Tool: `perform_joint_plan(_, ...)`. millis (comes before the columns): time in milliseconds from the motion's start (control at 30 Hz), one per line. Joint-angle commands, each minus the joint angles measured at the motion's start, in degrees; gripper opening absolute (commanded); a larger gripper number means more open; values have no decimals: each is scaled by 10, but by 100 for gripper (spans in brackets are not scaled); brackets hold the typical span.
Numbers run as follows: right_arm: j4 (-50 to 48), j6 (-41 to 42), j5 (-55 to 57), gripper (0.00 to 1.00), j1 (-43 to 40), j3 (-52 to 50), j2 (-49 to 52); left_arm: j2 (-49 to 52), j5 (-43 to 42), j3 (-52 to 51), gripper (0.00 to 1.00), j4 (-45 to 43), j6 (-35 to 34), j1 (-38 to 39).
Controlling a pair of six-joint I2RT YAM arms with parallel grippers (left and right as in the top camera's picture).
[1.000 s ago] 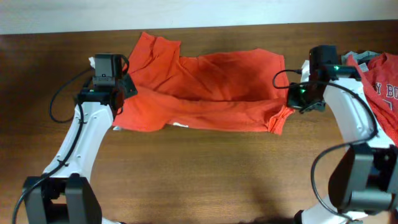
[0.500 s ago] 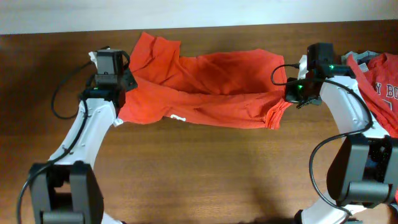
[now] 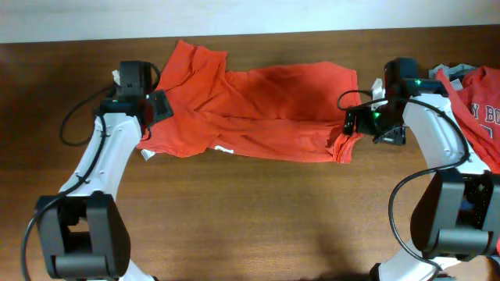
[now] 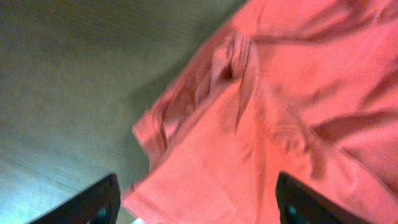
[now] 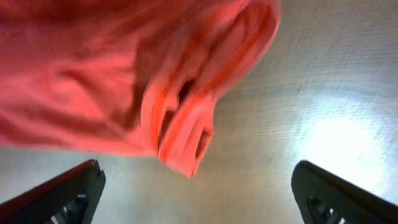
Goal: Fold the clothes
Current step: 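Fold the lifted hem upward over the shirt with both grippers, then release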
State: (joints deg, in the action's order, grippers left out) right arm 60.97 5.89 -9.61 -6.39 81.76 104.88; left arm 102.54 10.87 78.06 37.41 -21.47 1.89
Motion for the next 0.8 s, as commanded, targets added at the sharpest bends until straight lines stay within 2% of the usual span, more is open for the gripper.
perform_joint_plan(0, 25, 1, -24, 93, 13, -6, 5, 6, -51, 11, 79, 67, 13, -2)
perform_joint_plan(67, 15, 1, -21, 85, 30, -30, 5, 18, -51, 9, 70, 100, 30, -2)
perform_joint_plan(133, -20, 1, -20, 74, 47, -57, 5, 33, -50, 5, 53, 107, 38, -2)
perform_joint_plan(200, -56, 2, -10, 70, 64, -83, 5, 51, -50, 5, 38, 106, 38, -2)
perform_joint_plan(333, -110, 37, 87, 78, 89, -127, 5, 86, -29, 5, 34, 97, 38, -2)
perform_joint_plan(467, -151, 43, 116, 78, 94, -152, 5, 122, -6, 5, 33, 78, 38, -2)
perform_joint_plan(500, -160, 49, 119, 76, 94, -156, 5, 128, -6, 5, 31, 73, 38, -2)
perform_joint_plan(567, -180, 54, 121, 63, 94, -166, 5, 137, -6, 5, 28, 65, 38, -2)
perform_joint_plan(633, -194, 54, 121, 38, 94, -179, 5, 144, -6, 5, 8, 62, 38, -2)
perform_joint_plan(667, -197, 59, 123, 28, 94, -184, 5, 145, -6, 5, 4, 63, 38, -2)
perform_joint_plan(767, -197, 69, 134, 4, 93, -191, 5, 146, -6, 5, 1, 71, 38, -2)
